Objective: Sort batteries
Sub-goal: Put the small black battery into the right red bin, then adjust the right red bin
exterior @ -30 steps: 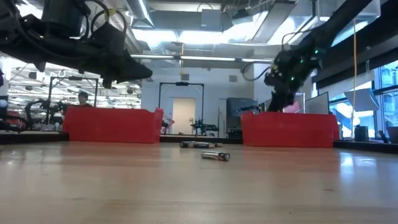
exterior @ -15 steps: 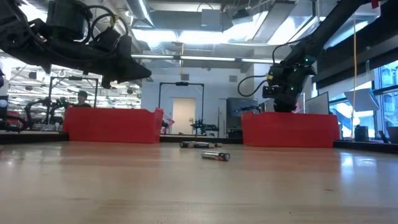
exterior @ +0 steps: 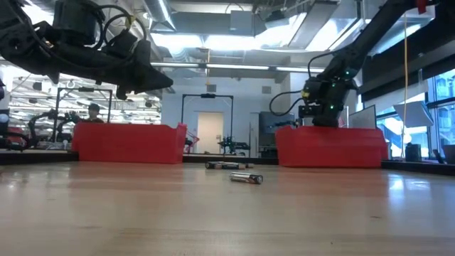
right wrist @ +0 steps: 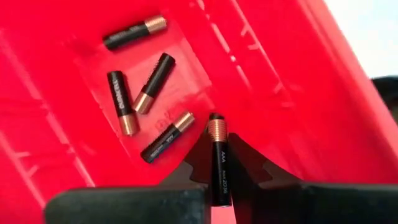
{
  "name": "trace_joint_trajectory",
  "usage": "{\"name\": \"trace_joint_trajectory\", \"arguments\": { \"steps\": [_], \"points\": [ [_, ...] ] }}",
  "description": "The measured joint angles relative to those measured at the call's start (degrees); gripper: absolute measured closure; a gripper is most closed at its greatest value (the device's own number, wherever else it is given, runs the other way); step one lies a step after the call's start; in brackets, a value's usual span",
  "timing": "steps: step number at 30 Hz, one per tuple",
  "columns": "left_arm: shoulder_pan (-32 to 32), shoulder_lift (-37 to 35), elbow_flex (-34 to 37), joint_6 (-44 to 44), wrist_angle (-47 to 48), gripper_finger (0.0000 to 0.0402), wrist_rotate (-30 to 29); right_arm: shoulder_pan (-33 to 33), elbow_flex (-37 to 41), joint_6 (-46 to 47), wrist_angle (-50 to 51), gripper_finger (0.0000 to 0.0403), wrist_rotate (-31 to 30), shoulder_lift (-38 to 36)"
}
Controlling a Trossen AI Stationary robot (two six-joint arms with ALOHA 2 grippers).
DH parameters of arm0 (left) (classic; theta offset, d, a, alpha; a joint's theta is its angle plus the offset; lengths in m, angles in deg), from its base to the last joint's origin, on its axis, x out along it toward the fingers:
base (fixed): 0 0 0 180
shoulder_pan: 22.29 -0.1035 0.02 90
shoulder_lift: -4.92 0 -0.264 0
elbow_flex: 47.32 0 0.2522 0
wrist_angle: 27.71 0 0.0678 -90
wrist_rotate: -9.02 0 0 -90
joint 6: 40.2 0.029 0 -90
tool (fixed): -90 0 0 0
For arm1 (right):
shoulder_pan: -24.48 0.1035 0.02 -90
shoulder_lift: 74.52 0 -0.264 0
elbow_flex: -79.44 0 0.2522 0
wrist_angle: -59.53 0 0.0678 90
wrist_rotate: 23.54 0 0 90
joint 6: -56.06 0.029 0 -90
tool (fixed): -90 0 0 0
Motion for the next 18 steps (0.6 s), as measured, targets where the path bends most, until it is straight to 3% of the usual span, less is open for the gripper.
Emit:
{"name": "trace_joint_trajectory", "arguments": {
  "steps": [8, 18],
  "points": [
    [0.0, 0.0, 0.0, -0.1, 0.0, 0.0366, 0.0, 1.0, 0.0, 7.0, 1.3, 0.0365, -6.4, -0.1],
    [0.0, 0.0, 0.0, -0.1, 0.2, 0.0366, 0.0, 2.0, -7.7, 10.9, 8.9, 0.0227, -8.2, 0.2]
  ]
}}
